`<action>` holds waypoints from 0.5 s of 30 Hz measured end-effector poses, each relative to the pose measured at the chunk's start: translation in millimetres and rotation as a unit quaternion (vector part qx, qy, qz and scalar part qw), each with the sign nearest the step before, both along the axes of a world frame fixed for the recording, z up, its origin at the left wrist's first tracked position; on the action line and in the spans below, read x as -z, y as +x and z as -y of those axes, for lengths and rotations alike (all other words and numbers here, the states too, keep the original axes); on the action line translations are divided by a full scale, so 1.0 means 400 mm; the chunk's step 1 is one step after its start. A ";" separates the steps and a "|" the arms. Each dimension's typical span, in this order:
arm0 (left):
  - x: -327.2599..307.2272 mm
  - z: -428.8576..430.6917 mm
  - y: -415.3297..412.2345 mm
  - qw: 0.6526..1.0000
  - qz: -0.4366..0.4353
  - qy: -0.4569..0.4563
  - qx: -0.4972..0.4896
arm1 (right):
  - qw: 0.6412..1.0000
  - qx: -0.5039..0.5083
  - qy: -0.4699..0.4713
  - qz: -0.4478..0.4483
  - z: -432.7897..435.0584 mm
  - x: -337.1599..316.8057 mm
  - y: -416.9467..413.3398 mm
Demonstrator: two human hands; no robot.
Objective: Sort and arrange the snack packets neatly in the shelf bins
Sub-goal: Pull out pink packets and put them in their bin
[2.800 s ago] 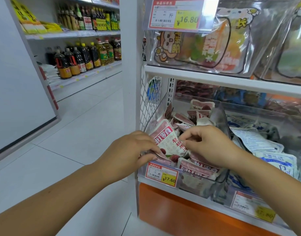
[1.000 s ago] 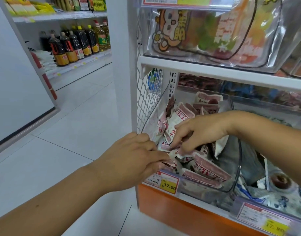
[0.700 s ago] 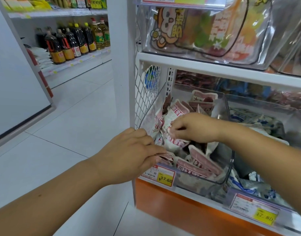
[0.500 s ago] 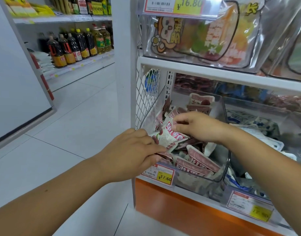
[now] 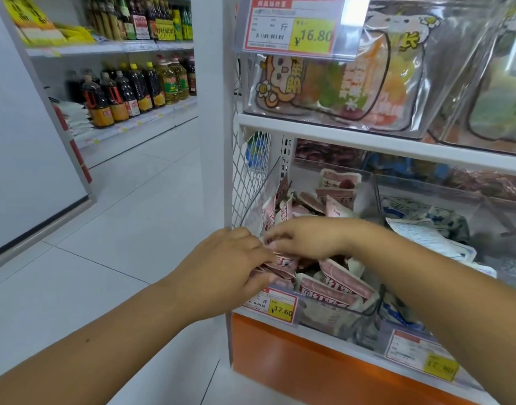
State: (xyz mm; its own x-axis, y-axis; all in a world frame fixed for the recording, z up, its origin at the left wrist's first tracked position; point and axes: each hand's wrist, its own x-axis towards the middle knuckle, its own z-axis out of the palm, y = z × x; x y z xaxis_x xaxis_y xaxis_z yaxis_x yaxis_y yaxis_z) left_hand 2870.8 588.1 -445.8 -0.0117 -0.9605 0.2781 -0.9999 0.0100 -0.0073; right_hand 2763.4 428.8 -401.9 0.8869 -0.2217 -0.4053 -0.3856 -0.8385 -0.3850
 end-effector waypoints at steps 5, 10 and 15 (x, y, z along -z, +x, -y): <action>-0.013 0.002 -0.020 0.998 0.034 -0.054 -0.013 | 0.994 0.062 0.011 0.093 0.089 -0.111 -0.066; -0.015 0.043 -0.045 0.999 -0.006 0.035 0.023 | 0.976 -0.038 -0.201 -0.071 0.086 -0.042 -0.047; -0.001 0.046 -0.030 0.998 -0.004 0.042 0.039 | 0.953 -0.075 -0.293 0.035 0.107 0.027 -0.043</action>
State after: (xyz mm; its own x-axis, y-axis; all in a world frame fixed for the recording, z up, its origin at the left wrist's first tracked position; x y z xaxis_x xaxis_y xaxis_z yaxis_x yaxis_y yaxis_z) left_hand 2858.6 569.6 -445.3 -0.0851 -0.9766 0.1973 -0.9962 0.0876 0.0038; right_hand 2746.3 386.1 -412.5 0.9464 -0.2612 -0.1903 -0.2361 -0.9609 0.1448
